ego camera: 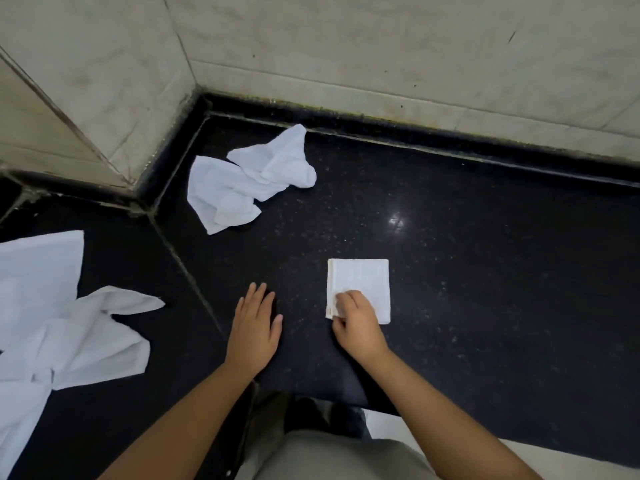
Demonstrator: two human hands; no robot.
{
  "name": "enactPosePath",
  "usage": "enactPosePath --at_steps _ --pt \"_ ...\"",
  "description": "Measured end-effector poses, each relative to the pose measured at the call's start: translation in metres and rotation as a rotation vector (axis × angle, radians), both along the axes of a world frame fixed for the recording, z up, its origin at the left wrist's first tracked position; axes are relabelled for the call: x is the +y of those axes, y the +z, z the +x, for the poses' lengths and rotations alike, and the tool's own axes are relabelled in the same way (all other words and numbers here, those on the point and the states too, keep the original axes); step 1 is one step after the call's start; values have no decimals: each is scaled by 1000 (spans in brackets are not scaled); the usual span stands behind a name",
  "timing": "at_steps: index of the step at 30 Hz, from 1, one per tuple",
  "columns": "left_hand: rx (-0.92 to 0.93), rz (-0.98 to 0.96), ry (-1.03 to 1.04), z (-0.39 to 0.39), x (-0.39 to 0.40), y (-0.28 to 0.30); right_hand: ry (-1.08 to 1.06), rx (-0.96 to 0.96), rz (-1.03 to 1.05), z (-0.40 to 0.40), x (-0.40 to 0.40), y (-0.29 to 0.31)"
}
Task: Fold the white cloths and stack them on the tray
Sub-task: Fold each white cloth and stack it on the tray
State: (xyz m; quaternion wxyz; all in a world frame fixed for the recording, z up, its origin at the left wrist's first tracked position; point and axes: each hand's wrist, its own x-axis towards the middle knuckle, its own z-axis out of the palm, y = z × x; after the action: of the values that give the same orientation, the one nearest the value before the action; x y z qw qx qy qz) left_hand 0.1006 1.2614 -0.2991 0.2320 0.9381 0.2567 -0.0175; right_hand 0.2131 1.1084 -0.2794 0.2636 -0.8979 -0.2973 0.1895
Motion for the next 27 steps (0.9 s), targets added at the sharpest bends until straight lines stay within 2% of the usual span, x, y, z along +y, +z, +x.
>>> enactPosePath --at_steps 5,7,10,15,18,21,23,27 --pt "-52 -37 -76 7 -9 -1 90 13 9 11 -21 3" --pt "-90 -41 -154 17 -16 3 92 -78 12 12 -32 5" --pt "-204 -27 -289 33 -30 3 22 -315 58 17 -54 -4" --pt "-224 -18 -495 55 -53 7 -78 -315 85 12 -69 -16" --pt "-234 -3 -419 63 -59 3 -102 -348 44 8 -68 -11" --pt "-120 -90 -268 73 -58 11 -65 -435 -87 9 -68 -6" --pt "-92 -83 -181 86 -54 14 -56 -474 -118 9 -65 -8" --pt "-12 -51 -188 115 -43 19 -57 -584 -62 13 -59 -12"
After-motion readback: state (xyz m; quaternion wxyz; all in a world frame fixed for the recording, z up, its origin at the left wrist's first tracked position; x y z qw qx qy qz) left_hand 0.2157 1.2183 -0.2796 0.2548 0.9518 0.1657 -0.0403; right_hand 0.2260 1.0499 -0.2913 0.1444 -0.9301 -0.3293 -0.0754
